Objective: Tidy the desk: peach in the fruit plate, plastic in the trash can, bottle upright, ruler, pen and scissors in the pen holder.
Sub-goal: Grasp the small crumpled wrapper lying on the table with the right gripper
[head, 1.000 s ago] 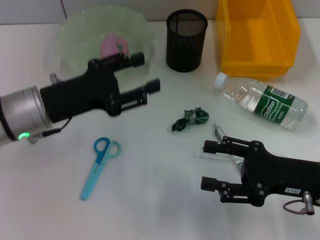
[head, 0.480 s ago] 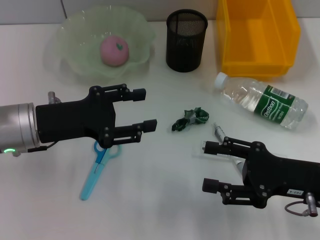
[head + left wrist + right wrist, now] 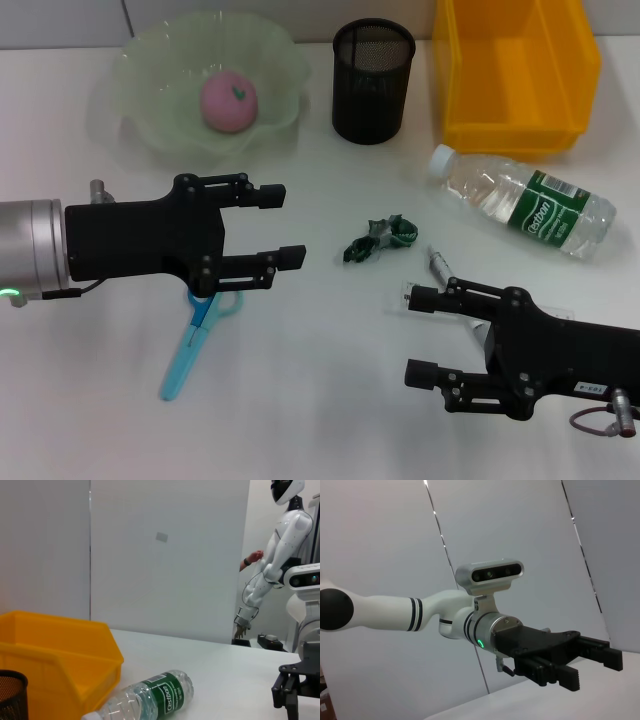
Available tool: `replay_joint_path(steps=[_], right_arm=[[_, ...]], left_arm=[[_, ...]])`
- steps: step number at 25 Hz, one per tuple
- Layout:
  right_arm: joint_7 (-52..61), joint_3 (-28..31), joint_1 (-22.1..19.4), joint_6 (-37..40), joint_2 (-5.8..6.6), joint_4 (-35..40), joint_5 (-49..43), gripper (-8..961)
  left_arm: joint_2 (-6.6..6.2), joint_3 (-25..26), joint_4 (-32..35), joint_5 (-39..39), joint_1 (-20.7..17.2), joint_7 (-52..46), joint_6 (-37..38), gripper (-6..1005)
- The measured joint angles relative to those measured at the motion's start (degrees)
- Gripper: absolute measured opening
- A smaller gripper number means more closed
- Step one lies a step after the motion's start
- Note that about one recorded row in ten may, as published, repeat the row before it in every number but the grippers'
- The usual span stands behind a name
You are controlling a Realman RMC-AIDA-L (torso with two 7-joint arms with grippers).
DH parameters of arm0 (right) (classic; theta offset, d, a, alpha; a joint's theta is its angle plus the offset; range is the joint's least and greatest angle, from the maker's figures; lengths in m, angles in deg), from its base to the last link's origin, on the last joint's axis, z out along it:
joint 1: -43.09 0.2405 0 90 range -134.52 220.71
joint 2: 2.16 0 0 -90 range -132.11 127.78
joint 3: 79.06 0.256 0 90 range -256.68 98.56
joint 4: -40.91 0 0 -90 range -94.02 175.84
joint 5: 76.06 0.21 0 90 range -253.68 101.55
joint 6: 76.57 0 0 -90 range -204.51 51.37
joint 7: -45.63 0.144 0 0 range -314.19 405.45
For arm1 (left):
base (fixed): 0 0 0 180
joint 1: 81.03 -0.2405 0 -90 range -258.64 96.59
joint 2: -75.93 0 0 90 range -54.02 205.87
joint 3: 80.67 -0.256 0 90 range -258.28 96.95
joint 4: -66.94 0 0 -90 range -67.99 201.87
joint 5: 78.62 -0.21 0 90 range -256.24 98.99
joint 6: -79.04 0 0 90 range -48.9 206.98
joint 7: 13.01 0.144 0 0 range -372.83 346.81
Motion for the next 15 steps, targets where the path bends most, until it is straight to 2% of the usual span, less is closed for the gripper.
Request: replay_joint_path(steps=[15], right_arm=[[0.8,1.1,-0.8,-0.2,0.01,0.2,0.0,778]], left_arm=[[0.72,0.0,-0.4,-0.1,-0.1,0.7,-0.4,697]])
